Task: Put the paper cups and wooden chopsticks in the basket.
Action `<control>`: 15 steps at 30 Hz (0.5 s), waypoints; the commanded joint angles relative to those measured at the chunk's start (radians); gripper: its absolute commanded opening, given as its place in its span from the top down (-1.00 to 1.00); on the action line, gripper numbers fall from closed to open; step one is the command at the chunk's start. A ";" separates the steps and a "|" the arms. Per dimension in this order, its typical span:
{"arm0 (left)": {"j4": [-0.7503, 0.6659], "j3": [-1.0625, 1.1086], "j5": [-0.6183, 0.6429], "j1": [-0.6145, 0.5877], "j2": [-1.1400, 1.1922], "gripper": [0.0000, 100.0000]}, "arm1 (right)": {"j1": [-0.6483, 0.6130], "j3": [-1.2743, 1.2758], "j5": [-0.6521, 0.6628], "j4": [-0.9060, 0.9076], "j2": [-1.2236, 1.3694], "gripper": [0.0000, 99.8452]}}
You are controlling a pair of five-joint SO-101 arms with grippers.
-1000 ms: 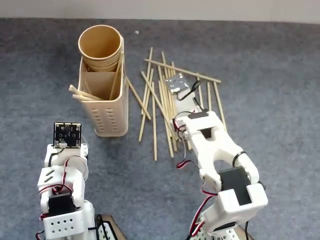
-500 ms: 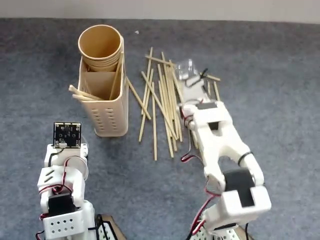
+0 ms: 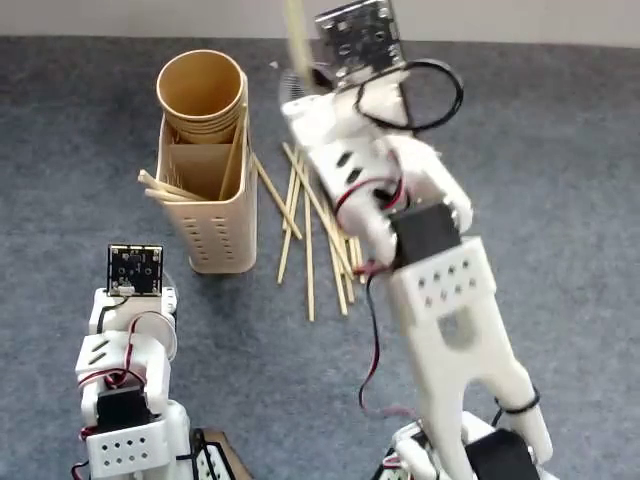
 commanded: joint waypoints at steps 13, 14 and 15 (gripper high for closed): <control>0.018 0.016 -0.014 0.033 -0.008 0.78 | -0.202 0.498 -0.046 -0.834 -0.143 0.99; 0.017 0.016 -0.014 0.035 -0.008 0.78 | -0.209 0.492 -0.046 -0.851 -0.131 0.99; 0.017 0.016 -0.014 0.035 -0.008 0.78 | -0.214 0.483 -0.048 -0.854 -0.117 0.99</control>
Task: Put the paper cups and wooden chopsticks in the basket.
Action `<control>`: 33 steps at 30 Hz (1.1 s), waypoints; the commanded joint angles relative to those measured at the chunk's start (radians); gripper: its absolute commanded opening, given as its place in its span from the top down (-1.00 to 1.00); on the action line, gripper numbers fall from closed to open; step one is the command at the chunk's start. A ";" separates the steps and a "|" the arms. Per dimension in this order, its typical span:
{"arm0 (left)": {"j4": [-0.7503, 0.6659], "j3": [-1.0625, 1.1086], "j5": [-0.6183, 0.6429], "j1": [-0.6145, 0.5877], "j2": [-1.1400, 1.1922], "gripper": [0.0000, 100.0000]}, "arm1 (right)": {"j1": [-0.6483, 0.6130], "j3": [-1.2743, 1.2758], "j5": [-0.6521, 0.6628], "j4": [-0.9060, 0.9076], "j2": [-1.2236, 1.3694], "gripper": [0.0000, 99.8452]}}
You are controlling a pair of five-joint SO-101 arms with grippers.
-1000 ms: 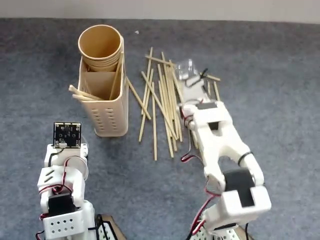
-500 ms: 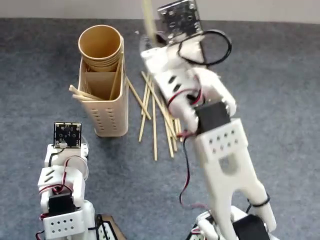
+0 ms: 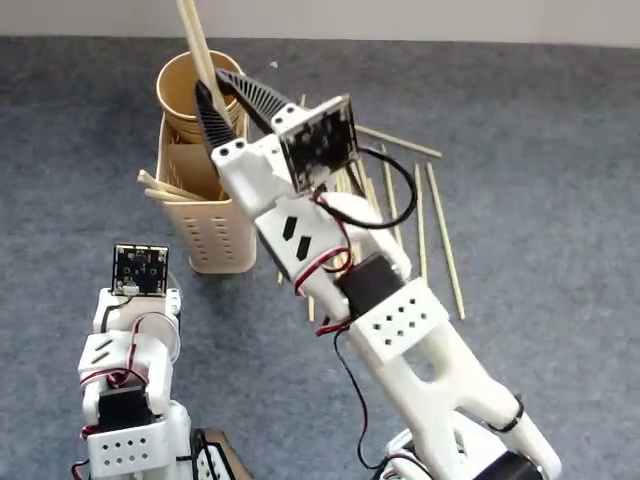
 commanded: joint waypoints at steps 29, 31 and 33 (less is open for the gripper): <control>0.021 0.018 -0.015 0.047 -0.008 0.78 | 0.048 -0.433 -0.049 0.130 0.467 0.99; 0.021 0.018 -0.015 0.045 -0.008 0.78 | 0.048 -0.400 -0.049 0.127 0.476 0.99; 0.021 0.018 -0.015 0.044 -0.008 0.78 | 0.053 -0.367 -0.048 0.131 0.483 0.99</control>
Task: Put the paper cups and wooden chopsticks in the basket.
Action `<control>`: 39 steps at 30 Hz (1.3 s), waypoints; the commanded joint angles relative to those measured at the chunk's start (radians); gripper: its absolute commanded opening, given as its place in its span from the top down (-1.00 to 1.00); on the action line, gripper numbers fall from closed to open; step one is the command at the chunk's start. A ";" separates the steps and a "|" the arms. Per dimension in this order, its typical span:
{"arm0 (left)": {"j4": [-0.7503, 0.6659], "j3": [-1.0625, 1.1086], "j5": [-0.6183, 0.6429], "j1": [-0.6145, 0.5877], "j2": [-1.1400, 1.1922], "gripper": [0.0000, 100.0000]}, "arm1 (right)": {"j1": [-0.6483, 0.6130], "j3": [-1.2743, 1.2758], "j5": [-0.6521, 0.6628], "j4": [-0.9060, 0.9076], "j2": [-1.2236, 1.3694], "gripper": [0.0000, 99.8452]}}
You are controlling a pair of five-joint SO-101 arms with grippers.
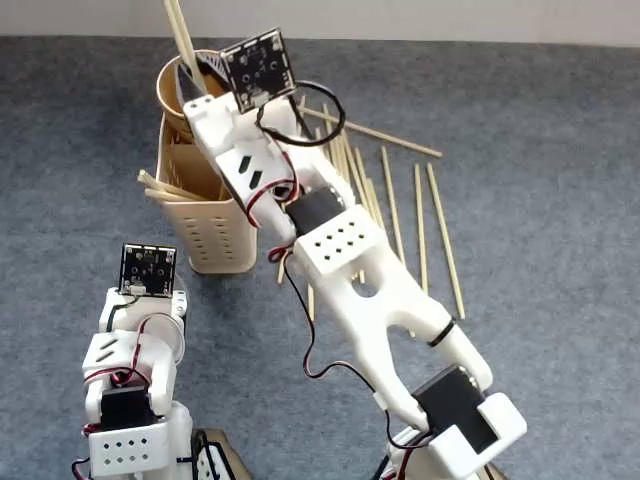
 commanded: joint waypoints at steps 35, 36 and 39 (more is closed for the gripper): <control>0.005 0.018 -0.015 0.008 -0.008 0.78 | 0.245 0.202 0.132 0.961 -0.526 0.98; 0.005 0.018 -0.015 0.008 -0.008 0.78 | 0.292 0.216 0.132 0.992 -0.499 0.98; 0.005 0.018 -0.015 0.010 -0.008 0.78 | 0.383 0.239 0.137 1.010 -0.386 0.97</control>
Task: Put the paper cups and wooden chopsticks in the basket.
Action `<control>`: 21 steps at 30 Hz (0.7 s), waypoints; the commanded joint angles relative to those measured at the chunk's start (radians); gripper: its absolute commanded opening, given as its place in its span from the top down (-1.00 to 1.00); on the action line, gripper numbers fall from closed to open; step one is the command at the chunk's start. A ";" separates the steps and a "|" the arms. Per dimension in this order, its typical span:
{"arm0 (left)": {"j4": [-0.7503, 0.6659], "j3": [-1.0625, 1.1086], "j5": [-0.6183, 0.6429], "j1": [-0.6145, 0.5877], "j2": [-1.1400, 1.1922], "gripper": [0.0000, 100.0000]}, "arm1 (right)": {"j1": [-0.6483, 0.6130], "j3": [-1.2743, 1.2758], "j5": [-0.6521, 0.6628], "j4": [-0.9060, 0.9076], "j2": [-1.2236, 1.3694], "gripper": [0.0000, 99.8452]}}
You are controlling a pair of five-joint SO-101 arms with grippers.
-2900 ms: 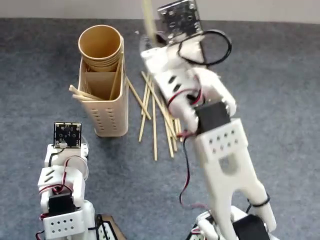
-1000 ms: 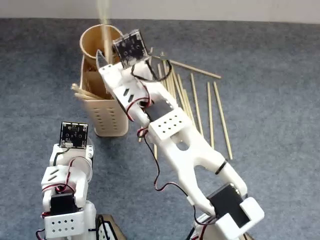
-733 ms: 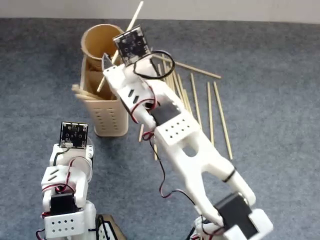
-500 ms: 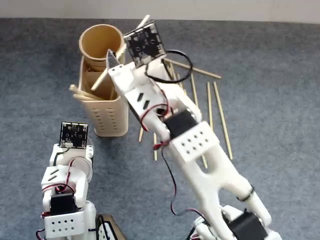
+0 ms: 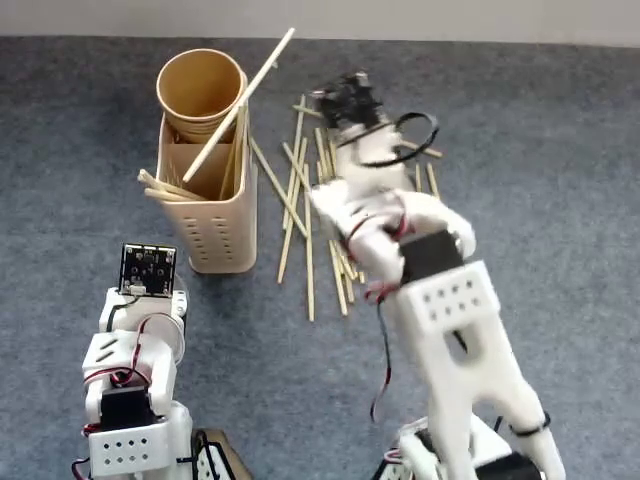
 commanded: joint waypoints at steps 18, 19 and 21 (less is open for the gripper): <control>0.006 0.018 -0.015 0.010 -0.008 0.78 | 0.134 -0.479 0.170 -0.042 1.043 0.62; 0.006 0.018 -0.015 0.010 -0.008 0.78 | 0.151 -0.490 0.170 -0.042 1.072 0.62; 0.006 0.018 -0.015 0.010 -0.008 0.78 | 0.180 -0.510 0.170 -0.042 1.118 0.62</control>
